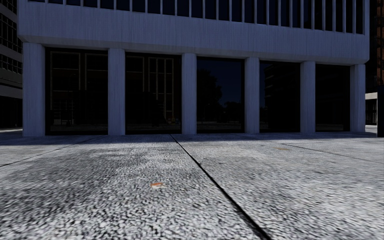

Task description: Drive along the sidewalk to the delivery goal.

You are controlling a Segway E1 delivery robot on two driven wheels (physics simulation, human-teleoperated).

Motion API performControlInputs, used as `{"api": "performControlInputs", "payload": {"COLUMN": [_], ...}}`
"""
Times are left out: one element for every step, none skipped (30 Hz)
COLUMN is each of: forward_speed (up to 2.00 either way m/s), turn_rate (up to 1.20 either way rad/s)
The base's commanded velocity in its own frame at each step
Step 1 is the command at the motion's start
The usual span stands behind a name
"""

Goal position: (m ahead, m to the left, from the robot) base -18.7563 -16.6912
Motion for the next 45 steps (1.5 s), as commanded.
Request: {"api": "performControlInputs", "payload": {"forward_speed": [0.00,0.00,0.00,0.00,0.00,0.00,0.00,0.00,0.00,0.00,0.00,0.00,0.00,0.00,0.00,0.00,0.00,0.00,0.00,0.00,0.00,0.00,0.00,0.00,0.00,0.00,0.00,0.00,0.00,0.00,0.65,0.72,0.81,0.87,0.87,0.89,0.89,0.89,0.90,0.93,0.97,0.97,0.99,0.99,0.99], "turn_rate": [0.00,0.00,0.00,0.00,0.00,0.00,0.00,0.00,0.00,0.00,0.00,0.00,0.00,0.00,0.00,0.00,0.00,0.00,0.00,0.00,0.00,0.00,0.00,0.00,0.00,0.00,0.00,0.00,0.00,0.00,0.00,0.00,-0.05,-0.18,-0.18,-0.25,-0.26,-0.27,-0.27,-0.27,-0.27,-0.27,-0.27,-0.27,-0.27]}}
